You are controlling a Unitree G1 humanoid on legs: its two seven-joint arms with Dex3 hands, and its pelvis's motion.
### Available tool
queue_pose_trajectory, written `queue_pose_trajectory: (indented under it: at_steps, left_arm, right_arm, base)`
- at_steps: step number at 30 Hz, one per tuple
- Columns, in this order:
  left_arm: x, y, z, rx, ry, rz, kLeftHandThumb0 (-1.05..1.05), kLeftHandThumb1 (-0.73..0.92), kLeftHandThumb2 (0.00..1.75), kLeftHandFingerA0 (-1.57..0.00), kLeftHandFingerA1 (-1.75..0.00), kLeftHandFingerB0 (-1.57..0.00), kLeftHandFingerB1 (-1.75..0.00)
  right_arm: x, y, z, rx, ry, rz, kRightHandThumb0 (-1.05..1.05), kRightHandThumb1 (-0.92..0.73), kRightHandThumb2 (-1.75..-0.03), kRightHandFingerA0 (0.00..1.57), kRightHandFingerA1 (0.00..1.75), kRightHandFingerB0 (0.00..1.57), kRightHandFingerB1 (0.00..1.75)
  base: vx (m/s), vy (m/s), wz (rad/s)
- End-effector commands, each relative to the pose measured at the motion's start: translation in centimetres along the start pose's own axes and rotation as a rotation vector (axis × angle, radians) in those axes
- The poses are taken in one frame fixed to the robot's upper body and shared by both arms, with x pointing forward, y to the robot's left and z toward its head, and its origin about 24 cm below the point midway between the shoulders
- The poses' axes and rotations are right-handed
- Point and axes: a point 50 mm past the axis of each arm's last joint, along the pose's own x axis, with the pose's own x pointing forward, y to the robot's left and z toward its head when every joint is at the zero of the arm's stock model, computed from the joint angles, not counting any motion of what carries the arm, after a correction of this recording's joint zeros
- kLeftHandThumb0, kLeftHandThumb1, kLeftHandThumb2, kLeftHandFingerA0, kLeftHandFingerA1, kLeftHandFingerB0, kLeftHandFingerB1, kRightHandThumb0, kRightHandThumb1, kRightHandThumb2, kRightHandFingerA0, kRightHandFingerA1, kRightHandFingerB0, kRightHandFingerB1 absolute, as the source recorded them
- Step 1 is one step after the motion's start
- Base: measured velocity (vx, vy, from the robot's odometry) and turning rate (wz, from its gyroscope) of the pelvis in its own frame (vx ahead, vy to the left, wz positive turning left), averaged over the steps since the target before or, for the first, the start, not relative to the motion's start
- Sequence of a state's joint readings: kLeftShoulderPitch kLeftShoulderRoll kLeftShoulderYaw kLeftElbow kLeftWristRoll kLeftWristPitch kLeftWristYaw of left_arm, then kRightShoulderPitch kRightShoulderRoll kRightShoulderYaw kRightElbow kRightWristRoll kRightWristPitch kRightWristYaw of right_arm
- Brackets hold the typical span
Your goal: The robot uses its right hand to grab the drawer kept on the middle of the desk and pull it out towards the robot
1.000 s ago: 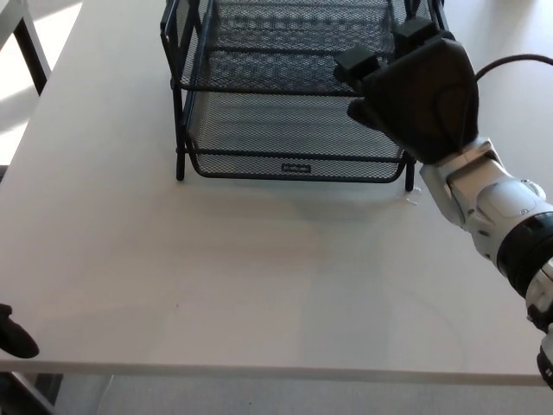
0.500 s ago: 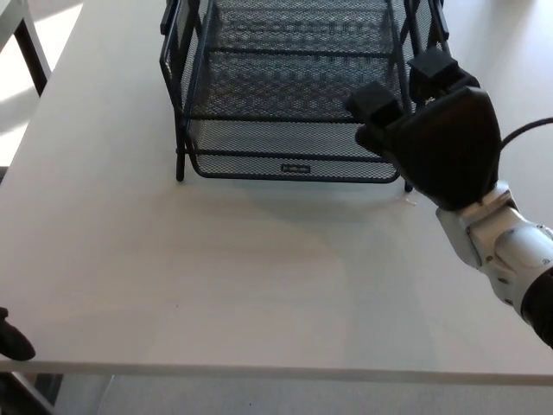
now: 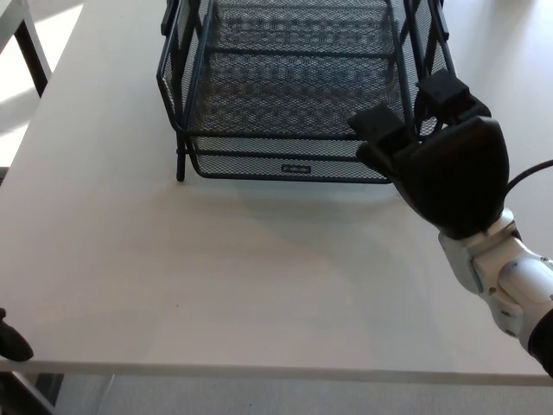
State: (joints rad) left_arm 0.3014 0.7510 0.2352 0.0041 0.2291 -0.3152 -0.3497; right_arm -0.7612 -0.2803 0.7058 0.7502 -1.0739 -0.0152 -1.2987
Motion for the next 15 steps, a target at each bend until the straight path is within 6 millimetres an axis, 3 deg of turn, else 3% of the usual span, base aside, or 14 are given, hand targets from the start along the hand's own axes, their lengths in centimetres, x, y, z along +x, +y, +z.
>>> queue_pose_trajectory:
  at_steps: [1, 2, 3, 4, 5, 8, 9, 12, 13, 15]
  left_arm:
    - [-0.20, 0.14, -0.14, 0.003, 0.001, -0.012, -0.28, 0.57, 0.57, -0.81, -0.87, -0.80, -0.58]
    - [-0.20, 0.13, -0.14, 0.004, 0.000, -0.011, -0.28, 0.57, 0.57, -0.80, -0.87, -0.80, -0.57]
    - [-0.19, 0.15, -0.11, 0.012, 0.000, -0.011, -0.28, 0.57, 0.57, -0.80, -0.87, -0.80, -0.58]
    - [-0.17, 0.17, -0.10, 0.016, -0.002, -0.012, -0.28, 0.57, 0.57, -0.80, -0.87, -0.80, -0.58]
    - [-0.19, 0.17, -0.02, 0.015, 0.002, -0.013, -0.28, 0.57, 0.57, -0.81, -0.89, -0.80, -0.58]
    - [-0.33, 0.07, -0.05, 0.011, 0.005, -0.012, -0.28, 0.57, 0.57, -0.80, -0.87, -0.80, -0.57]
    - [-0.32, 0.06, -0.09, 0.012, 0.005, -0.014, -0.28, 0.57, 0.58, -0.79, -0.84, -0.80, -0.57]
    - [-0.32, 0.05, -0.13, 0.016, 0.006, -0.016, -0.28, 0.57, 0.58, -0.78, -0.84, -0.80, -0.57]
    - [-0.33, 0.07, -0.18, 0.016, 0.004, -0.018, -0.28, 0.57, 0.58, -0.79, -0.84, -0.79, -0.57]
    - [-0.32, 0.08, -0.23, 0.011, 0.008, -0.021, -0.28, 0.57, 0.58, -0.78, -0.83, -0.79, -0.56]
  right_arm:
    - [-1.11, -0.18, 0.35, -0.010, 0.015, 0.023, -0.55, -0.53, -0.58, 1.04, 1.30, 0.98, 0.65]
    - [-1.18, -0.22, 0.42, -0.010, 0.017, 0.021, -0.55, -0.53, -0.58, 1.03, 1.31, 0.98, 0.66]
    - [-1.31, -0.29, 0.52, -0.008, 0.020, 0.015, -0.59, -0.40, -0.81, 1.10, 1.22, 0.96, 0.75]
    - [-1.41, -0.35, 0.59, -0.005, 0.023, 0.003, -0.59, -0.40, -0.81, 1.10, 1.22, 0.96, 0.75]
    - [-1.55, -0.36, 0.58, -0.003, 0.026, 0.008, -0.55, -0.53, -0.58, 1.06, 1.29, 0.99, 0.65]
    - [-1.77, -0.32, 0.62, 0.011, 0.024, 0.012, -0.55, -0.53, -0.58, 1.06, 1.29, 0.98, 0.65]
    - [-1.78, -0.31, 0.60, 0.009, 0.026, 0.013, -0.58, -0.41, -0.82, 1.10, 1.21, 0.94, 0.75]
    - [-1.76, -0.28, 0.52, -0.001, 0.029, 0.010, -0.58, -0.41, -0.82, 1.10, 1.21, 0.94, 0.76]
    - [-1.68, -0.26, 0.49, -0.001, 0.039, 0.021, -0.56, -0.55, -0.57, 1.05, 1.24, 0.96, 0.66]
    - [-1.51, -0.30, 0.46, 0.018, 0.050, 0.043, -0.55, -0.55, -0.57, 1.03, 1.22, 0.94, 0.66]
  base:
    - [0.00, 0.000, 0.00]
    - [0.00, 0.000, 0.00]
    - [0.00, 0.000, 0.00]
    - [0.00, 0.000, 0.00]
    - [0.00, 0.000, 0.00]
    - [0.00, 0.000, 0.00]
    - [0.00, 0.000, 0.00]
    - [0.00, 0.000, 0.00]
    - [0.00, 0.000, 0.00]
    - [0.00, 0.000, 0.00]
